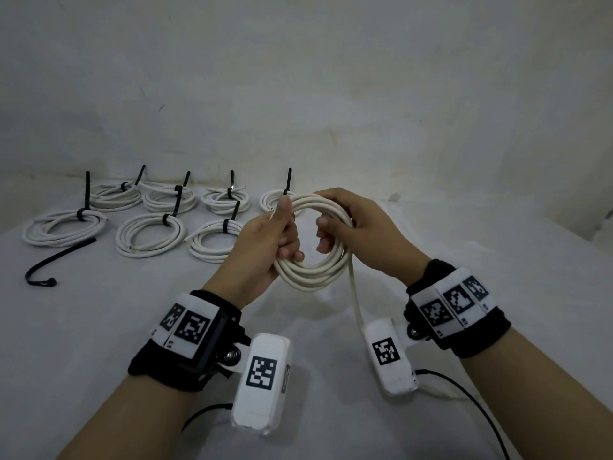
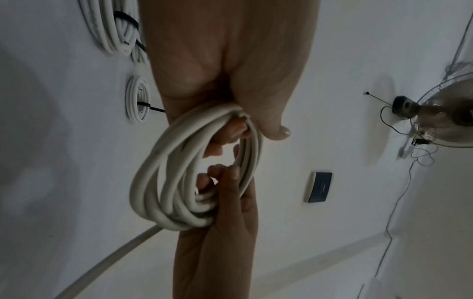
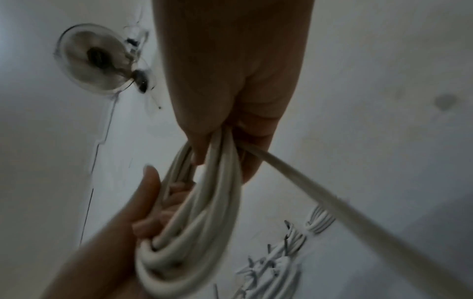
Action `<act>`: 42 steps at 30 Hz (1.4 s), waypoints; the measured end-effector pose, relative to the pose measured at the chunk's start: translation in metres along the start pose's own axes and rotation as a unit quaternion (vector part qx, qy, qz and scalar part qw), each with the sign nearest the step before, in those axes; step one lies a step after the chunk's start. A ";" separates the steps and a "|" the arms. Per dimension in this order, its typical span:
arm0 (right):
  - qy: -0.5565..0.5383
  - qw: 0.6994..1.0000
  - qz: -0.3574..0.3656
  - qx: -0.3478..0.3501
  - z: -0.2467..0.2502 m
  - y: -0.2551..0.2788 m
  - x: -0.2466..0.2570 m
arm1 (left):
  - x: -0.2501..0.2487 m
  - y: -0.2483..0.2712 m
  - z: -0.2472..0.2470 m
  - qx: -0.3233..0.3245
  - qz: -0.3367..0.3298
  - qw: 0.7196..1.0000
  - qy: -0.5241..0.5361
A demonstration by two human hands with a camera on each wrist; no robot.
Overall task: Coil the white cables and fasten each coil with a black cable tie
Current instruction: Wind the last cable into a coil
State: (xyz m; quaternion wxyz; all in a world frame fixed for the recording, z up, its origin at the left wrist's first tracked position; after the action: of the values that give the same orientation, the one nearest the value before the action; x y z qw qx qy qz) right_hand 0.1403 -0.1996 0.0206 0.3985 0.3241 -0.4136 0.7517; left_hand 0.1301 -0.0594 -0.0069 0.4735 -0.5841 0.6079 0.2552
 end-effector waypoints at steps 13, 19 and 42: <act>-0.287 0.933 -0.213 -0.041 -0.013 0.001 0.006 | 0.003 -0.001 -0.001 0.005 0.055 0.998 0.039; -0.325 0.927 -0.168 -0.084 -0.004 0.000 0.016 | 0.031 0.014 -0.006 0.171 0.209 0.953 -0.134; -0.432 0.866 -0.150 -0.203 0.001 0.019 0.028 | 0.031 0.008 -0.003 -0.020 0.091 0.993 -0.074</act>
State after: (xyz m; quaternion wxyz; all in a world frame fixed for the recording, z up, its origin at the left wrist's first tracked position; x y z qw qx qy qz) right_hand 0.1106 -0.1975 0.0373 0.3450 0.5866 -0.6343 0.3668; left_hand 0.1256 -0.0755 -0.0348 0.4803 -0.5151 0.6164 0.3521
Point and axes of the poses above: each hand's wrist, its own y-axis away from the middle knuckle, its own z-axis out of the back of the hand, x = y × z, the point moved 4 cm from there along -y, towards the middle knuckle, and after that the axes turned 4 degrees about -z, right-handed, at the moved point
